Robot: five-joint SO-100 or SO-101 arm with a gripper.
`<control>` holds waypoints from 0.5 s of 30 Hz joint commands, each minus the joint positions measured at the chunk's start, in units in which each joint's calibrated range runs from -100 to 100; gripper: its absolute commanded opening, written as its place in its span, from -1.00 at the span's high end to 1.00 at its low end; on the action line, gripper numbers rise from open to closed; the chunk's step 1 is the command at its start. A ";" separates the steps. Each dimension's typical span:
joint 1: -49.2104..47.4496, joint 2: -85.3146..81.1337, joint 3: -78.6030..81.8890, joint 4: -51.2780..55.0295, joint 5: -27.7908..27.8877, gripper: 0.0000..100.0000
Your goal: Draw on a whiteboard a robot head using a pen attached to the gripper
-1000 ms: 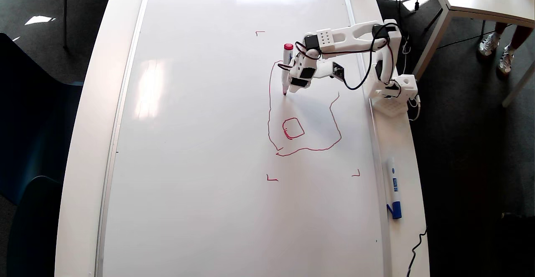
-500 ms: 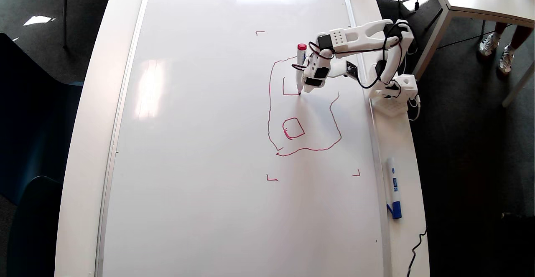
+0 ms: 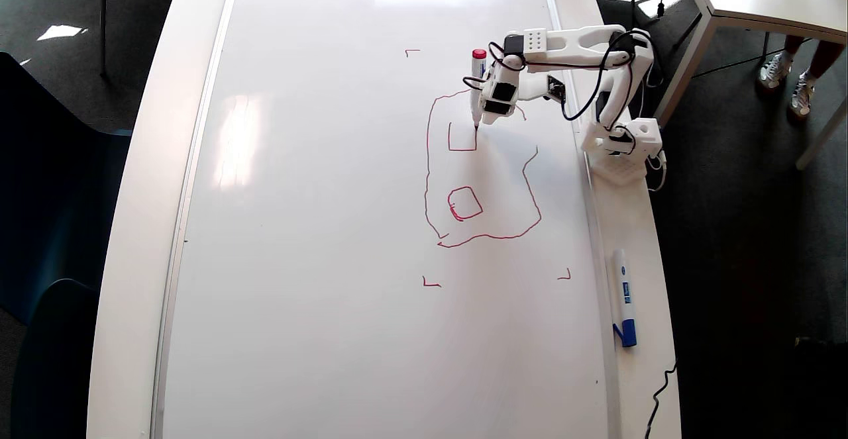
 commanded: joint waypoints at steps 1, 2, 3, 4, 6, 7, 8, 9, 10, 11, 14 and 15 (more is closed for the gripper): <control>2.71 -0.37 -0.66 -0.07 1.15 0.97; 3.37 0.13 -1.75 -0.07 1.26 0.97; 3.52 0.21 -2.29 -0.07 1.26 0.97; 3.67 0.30 -2.93 -0.07 1.26 0.97; 3.44 0.38 -3.84 -0.07 1.26 0.97; 3.15 0.38 -4.29 -0.24 1.26 0.97; 2.78 0.38 -4.29 -0.85 1.26 0.97; 2.41 0.80 -4.38 -1.89 1.26 0.97; 2.19 1.55 -4.47 -3.37 1.15 0.97; 2.05 2.48 -4.84 -4.67 1.10 0.97; 1.38 6.33 -9.74 -6.15 0.99 0.97; 1.31 7.34 -11.19 -6.15 0.94 0.97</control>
